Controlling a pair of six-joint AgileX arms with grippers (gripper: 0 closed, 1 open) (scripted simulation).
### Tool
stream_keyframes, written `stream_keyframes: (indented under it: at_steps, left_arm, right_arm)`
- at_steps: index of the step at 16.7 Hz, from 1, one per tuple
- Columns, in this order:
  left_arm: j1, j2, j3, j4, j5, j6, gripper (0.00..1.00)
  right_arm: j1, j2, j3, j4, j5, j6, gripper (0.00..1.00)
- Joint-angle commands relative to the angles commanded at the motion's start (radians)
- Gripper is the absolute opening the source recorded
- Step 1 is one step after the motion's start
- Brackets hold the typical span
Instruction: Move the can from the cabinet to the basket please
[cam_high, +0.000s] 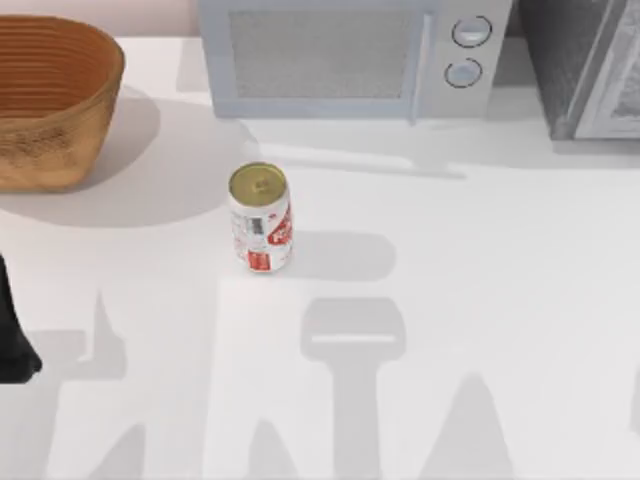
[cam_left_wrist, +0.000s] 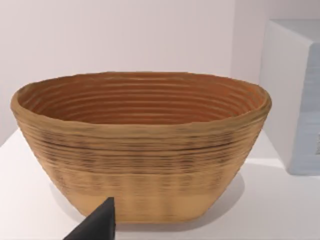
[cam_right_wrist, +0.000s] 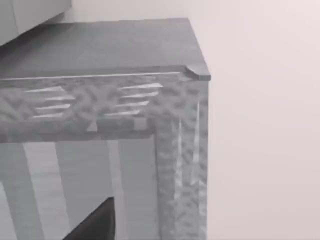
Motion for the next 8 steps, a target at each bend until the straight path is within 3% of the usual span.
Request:
stream_keyframes:
  at_steps: [4,8]
  left_arm:
    - [0.000,0.000,0.000,0.000,0.000,0.000,1.00]
    - [0.000,0.000,0.000,0.000,0.000,0.000,1.00]
  right_arm:
    - [0.011,-0.052,0.203,-0.227,0.010,0.000,1.00]
    - [0.013,-0.068,0.262,-0.287,0.013,0.000,1.00]
